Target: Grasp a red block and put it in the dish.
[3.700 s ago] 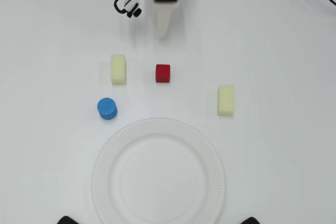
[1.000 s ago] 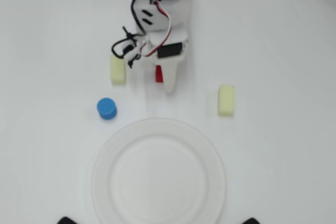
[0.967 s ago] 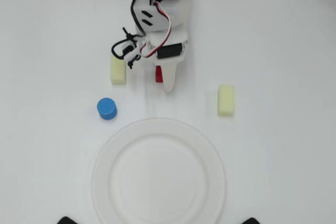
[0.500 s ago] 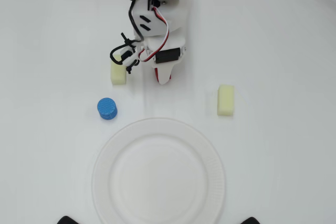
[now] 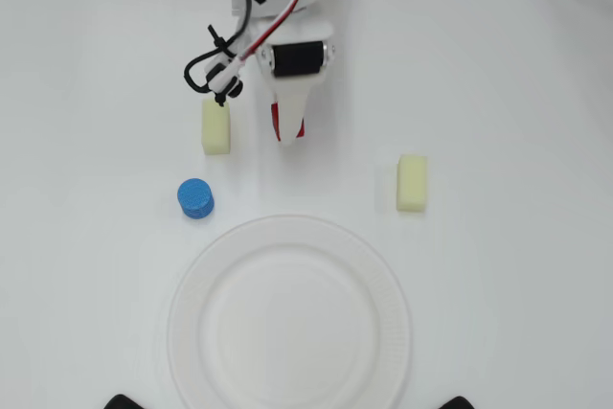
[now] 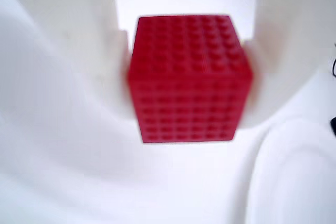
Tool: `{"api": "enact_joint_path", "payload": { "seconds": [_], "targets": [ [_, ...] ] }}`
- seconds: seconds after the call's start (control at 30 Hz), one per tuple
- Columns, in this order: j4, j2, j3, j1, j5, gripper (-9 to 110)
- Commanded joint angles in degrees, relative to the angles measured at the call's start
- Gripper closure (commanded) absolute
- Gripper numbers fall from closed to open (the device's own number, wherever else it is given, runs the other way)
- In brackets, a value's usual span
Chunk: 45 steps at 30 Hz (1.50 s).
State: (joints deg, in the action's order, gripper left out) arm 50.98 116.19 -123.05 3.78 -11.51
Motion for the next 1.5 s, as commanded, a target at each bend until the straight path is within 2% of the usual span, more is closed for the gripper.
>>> {"api": "enact_joint_path", "payload": {
  "seconds": [0.0, 0.2, 0.43, 0.93, 1.47],
  "targets": [
    [-1.1, 8.2, -0.2, -0.2, -0.9, 101],
    [-14.1, 13.9, -5.9, 1.0, -3.7, 101],
    [-23.8, 5.4, -4.2, 2.9, -4.0, 101],
    [-25.1, -26.9, 21.4, 2.1, -2.2, 101],
    [-25.0, -35.5, 22.9, 0.1, 0.4, 100]
  ]
}}
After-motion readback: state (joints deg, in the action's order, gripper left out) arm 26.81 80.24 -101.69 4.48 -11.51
